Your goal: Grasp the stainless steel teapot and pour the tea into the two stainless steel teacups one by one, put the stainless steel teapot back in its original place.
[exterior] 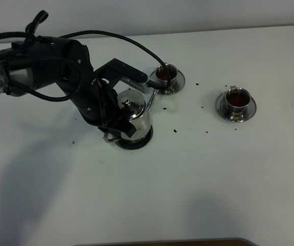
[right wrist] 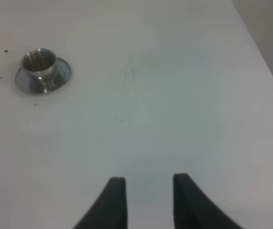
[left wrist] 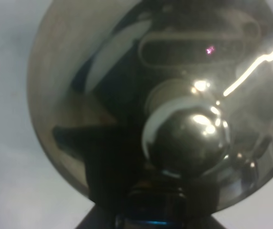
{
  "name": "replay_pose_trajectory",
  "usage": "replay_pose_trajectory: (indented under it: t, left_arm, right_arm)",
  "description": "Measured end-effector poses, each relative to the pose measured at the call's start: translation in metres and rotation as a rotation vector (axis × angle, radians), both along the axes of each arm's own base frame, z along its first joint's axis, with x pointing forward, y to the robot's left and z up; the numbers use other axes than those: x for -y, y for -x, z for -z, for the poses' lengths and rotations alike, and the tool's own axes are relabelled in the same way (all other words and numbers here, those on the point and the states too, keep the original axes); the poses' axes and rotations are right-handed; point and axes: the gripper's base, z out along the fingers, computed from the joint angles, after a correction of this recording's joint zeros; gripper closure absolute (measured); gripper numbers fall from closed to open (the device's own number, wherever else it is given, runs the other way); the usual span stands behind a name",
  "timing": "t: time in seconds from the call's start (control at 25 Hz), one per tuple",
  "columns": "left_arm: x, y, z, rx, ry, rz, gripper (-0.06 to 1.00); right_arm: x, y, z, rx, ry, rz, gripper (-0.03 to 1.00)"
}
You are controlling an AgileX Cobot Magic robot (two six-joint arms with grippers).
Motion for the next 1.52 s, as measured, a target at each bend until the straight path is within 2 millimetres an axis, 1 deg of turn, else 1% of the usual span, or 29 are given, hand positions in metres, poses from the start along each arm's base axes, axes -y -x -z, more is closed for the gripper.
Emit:
replay_pose_trajectory:
  t: [0.16,1.0,1.08,1.32,1.52]
  left_arm:
    - [0.003,0.0,0.011,-0.024,-0.013,0.007,0.69]
    - [0.003,0.0,0.011,-0.025,-0.016,0.012,0.69]
    - [0.003,0.0,0.011,-0.025,-0.016,0.012,0.67]
    - [0.003,0.001,0.009,-0.026,-0.018,0.014,0.54]
    - [0.001,0.006,-0.007,-0.023,-0.012,0.017,0.51]
  right_arm:
    - [0.0,0.0,0.0,0.0,0.0,0.0,0.72]
    - [0.0,0.0,0.0,0.0,0.0,0.0,0.72]
    - [0.0,0.0,0.0,0.0,0.0,0.0,0.72]
    - [0.0,0.0,0.0,0.0,0.0,0.0,0.72]
    - [0.0,0.0,0.0,0.0,0.0,0.0,0.72]
